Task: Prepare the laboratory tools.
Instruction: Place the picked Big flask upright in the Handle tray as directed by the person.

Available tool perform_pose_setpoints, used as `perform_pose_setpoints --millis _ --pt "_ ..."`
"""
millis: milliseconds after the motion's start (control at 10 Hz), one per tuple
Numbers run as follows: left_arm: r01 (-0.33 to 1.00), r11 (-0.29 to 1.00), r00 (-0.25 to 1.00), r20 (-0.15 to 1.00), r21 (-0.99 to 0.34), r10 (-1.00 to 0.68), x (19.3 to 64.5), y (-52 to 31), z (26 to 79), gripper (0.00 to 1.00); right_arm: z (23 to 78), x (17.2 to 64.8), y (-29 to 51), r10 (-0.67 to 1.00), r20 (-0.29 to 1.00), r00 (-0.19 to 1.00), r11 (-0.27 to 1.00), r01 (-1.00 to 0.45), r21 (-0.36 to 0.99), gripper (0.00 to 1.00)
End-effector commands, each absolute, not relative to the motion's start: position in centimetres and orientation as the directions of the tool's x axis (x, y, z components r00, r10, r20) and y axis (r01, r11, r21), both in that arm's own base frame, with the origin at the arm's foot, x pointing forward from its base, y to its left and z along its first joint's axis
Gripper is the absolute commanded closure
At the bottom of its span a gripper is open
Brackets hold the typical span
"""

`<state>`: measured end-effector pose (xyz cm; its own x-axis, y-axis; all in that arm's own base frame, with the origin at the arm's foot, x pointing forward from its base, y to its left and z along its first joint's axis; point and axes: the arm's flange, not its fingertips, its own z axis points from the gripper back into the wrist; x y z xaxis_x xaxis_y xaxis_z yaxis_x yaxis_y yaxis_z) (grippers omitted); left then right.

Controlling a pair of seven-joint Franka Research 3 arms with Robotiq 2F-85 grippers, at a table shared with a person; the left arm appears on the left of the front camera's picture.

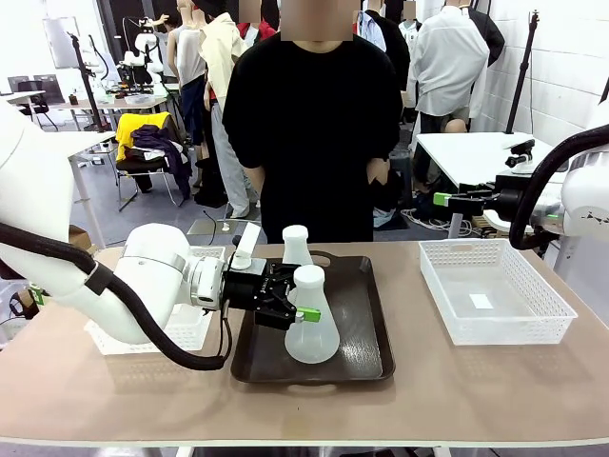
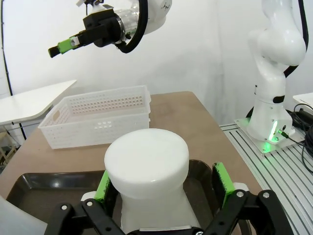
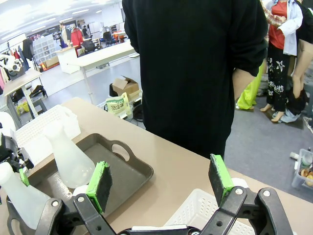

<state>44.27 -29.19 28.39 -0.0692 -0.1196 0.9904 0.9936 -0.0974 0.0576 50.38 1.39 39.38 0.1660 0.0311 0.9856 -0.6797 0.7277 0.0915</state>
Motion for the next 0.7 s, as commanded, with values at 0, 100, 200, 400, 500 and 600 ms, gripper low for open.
perform_pose_setpoints --millis 0,100,200,400,500,600 --pt "0.993 -0.088 -0.086 0.99 0.077 -0.11 44.16 -29.34 28.37 0.0 39.37 50.35 1.41 0.043 0.985 0.168 0.725 -0.684 0.085 0.0" --pt "0.993 -0.088 -0.086 0.99 0.077 -0.11 44.16 -29.34 28.37 0.0 39.37 50.35 1.41 0.043 0.985 0.168 0.725 -0.684 0.085 0.0" --pt "0.993 -0.088 -0.086 0.99 0.077 -0.11 44.16 -29.34 28.37 0.0 39.37 50.35 1.41 0.043 0.985 0.168 0.725 -0.684 0.085 0.0" --pt "0.993 -0.088 -0.086 0.99 0.077 -0.11 44.16 -29.34 28.37 0.0 39.37 50.35 1.41 0.043 0.985 0.168 0.725 -0.684 0.085 0.0" --pt "0.993 -0.088 -0.086 0.99 0.077 -0.11 44.16 -29.34 28.37 0.0 39.37 50.35 1.41 0.043 0.985 0.168 0.725 -0.684 0.085 0.0" --pt "0.993 -0.088 -0.086 0.99 0.077 -0.11 44.16 -29.34 28.37 0.0 39.37 50.35 1.41 0.043 0.985 0.168 0.725 -0.684 0.085 0.0"
